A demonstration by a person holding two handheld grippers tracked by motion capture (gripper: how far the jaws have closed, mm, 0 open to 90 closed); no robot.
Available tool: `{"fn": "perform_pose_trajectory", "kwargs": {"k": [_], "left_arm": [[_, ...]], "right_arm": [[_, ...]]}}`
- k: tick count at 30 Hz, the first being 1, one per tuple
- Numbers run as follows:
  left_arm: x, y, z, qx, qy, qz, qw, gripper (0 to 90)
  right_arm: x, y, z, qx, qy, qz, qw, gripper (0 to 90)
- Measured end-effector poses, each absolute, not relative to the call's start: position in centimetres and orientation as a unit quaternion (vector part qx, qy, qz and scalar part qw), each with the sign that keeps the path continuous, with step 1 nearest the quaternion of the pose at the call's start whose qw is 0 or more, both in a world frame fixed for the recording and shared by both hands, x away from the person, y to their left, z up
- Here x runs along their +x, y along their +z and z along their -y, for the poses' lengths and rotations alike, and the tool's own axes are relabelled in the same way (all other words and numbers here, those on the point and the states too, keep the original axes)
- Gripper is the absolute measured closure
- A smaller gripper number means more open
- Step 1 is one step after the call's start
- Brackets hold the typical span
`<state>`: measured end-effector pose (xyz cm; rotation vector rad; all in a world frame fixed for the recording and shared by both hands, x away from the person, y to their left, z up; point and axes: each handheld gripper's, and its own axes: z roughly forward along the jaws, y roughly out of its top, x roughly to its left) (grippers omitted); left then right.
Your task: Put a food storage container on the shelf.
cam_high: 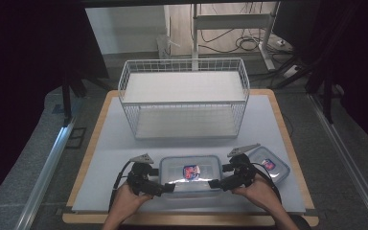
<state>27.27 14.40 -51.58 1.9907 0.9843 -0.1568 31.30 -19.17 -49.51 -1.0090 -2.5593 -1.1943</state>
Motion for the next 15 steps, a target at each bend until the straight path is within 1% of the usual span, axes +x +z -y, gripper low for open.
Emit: {"fn": "perform_pose_trajectory", "kwargs": {"k": [1,3,7,10,15], "left_arm": [[27.3,-51.5,-14.4,0.802,-0.063,-0.399,0.44,0.7],[27.2,-51.4,-14.6,0.802,-0.068,-0.4,0.438,2.8],[26.8,-51.3,-15.0,0.796,-0.07,-0.405,0.444,9.0],[26.3,-51.3,-15.8,0.787,-0.076,-0.406,0.458,18.5],[25.0,-51.3,-16.7,0.78,-0.076,-0.401,0.475,29.4]], "right_arm": [[31.4,-49.7,19.1,-0.337,-0.398,0.849,0.081,5.1],[31.4,-49.9,19.1,-0.345,-0.398,0.845,0.093,5.3],[31.2,-49.7,19.5,-0.349,-0.398,0.843,0.097,11.3],[30.9,-49.5,20.0,-0.353,-0.404,0.837,0.106,18.3],[30.0,-49.4,20.7,-0.349,-0.414,0.834,0.108,27.2]]}}
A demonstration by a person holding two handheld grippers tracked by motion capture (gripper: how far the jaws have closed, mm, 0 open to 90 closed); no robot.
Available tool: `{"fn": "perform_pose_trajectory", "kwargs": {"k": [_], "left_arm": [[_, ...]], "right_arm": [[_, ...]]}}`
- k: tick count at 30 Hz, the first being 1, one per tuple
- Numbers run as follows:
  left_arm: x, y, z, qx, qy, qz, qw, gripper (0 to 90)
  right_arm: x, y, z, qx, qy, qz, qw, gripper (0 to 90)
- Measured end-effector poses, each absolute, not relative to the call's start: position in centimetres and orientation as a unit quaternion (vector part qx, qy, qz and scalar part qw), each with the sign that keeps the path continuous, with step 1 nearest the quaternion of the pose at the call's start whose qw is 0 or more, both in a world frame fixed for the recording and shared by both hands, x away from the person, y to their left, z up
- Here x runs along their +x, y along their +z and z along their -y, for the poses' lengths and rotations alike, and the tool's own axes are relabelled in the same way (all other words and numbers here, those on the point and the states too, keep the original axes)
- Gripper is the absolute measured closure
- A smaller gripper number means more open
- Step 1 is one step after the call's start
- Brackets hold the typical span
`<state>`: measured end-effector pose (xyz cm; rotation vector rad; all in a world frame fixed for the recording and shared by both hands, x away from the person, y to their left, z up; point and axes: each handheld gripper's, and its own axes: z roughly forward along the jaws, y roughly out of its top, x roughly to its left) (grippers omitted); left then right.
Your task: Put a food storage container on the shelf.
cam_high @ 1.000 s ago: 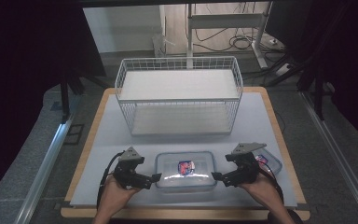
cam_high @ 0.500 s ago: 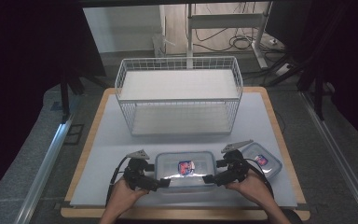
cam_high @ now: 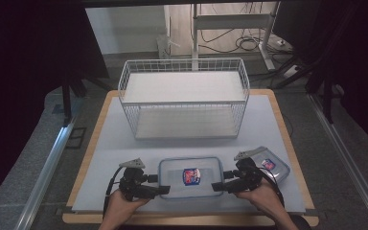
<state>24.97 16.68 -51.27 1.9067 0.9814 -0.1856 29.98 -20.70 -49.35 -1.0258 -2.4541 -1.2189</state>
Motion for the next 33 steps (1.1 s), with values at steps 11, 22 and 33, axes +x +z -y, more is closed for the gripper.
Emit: {"fn": "perform_pose_trajectory", "kwargs": {"k": [11,22,33], "left_arm": [[23.8,-51.8,-17.9,0.73,-0.102,-0.428,0.523,49.3],[24.2,-51.8,-18.1,0.708,-0.125,-0.45,0.529,52.9],[24.9,-51.1,-18.2,0.715,-0.112,-0.454,0.52,53.9]], "right_arm": [[29.3,-48.9,22.1,-0.358,-0.446,0.811,0.12,46.4],[29.5,-49.0,22.5,-0.389,-0.452,0.789,0.148,50.6],[29.6,-48.8,22.6,-0.382,-0.469,0.782,0.151,56.1]]}}
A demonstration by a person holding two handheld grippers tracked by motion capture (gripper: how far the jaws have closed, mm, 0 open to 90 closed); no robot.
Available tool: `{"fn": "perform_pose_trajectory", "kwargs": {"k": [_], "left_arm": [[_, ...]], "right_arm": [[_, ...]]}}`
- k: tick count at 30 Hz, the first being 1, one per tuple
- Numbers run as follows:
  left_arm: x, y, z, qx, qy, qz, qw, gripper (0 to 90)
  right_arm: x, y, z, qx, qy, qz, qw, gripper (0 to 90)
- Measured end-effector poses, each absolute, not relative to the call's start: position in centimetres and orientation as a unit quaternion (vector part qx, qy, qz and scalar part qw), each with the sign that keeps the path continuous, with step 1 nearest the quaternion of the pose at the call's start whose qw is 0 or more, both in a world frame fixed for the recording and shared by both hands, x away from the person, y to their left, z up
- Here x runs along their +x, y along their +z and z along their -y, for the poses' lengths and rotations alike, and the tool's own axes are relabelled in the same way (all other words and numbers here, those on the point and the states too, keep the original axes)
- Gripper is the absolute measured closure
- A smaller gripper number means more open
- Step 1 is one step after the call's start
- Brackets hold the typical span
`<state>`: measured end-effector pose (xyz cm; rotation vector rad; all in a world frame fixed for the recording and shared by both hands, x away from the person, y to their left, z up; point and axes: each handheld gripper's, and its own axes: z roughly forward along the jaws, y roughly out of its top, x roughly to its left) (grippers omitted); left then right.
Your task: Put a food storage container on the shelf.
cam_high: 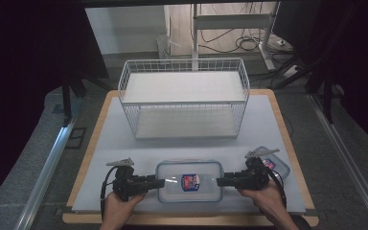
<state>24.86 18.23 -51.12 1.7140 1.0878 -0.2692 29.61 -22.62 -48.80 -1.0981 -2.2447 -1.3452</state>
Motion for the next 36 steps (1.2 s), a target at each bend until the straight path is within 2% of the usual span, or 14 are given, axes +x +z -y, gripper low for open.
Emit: {"fn": "perform_pose_trajectory", "kwargs": {"k": [13,36], "left_arm": [[25.8,-49.4,-18.5,0.716,-0.095,-0.449,0.526,53.0],[30.1,-39.6,-19.1,0.726,-0.029,-0.421,0.542,53.0]], "right_arm": [[30.3,-47.5,22.8,-0.379,-0.513,0.756,0.149,58.1],[34.4,-39.5,22.1,-0.354,-0.566,0.738,0.097,57.3]]}}
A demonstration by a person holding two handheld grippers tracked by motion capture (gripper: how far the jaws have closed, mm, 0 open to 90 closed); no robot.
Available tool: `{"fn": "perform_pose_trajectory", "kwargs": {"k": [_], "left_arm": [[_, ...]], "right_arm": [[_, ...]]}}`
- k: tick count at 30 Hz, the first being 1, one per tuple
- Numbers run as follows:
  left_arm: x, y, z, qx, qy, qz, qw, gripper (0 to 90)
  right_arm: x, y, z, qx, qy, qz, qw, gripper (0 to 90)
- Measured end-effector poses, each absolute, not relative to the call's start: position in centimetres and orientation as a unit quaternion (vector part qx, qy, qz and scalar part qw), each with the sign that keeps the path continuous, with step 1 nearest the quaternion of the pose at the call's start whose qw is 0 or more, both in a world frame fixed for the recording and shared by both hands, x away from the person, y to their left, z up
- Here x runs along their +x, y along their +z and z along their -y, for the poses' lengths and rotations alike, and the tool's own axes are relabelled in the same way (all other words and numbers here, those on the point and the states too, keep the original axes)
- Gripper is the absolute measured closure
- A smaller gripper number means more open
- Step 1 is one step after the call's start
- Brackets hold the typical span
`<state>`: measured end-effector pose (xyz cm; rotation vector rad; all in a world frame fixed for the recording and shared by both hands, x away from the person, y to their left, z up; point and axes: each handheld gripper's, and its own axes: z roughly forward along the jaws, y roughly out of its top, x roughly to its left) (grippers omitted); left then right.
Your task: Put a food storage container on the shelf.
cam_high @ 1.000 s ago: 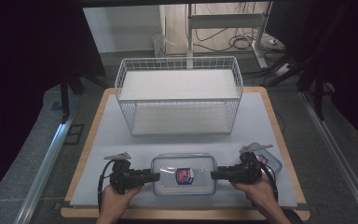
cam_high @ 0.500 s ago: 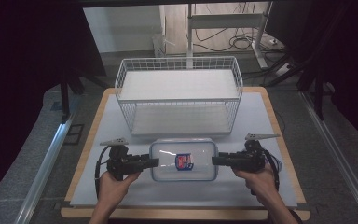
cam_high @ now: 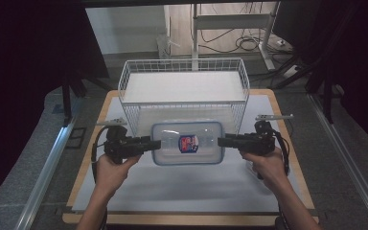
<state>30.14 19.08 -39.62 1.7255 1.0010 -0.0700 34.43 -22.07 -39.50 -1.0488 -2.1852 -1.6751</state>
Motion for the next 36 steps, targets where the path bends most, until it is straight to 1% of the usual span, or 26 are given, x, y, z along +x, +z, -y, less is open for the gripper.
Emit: {"fn": "perform_pose_trajectory", "kwargs": {"k": [14,24,36], "left_arm": [[32.9,-35.7,-19.8,0.722,-0.014,-0.418,0.551,53.3],[35.2,-32.7,-20.5,0.714,-0.01,-0.419,0.56,53.7],[38.3,-30.2,-21.2,0.706,-0.005,-0.437,0.558,53.7]], "right_arm": [[37.4,-36.2,21.3,-0.357,-0.578,0.728,0.093,56.8],[39.7,-33.1,20.6,-0.355,-0.585,0.724,0.084,56.5],[43.0,-31.3,19.6,-0.368,-0.589,0.714,0.09,55.4]]}}
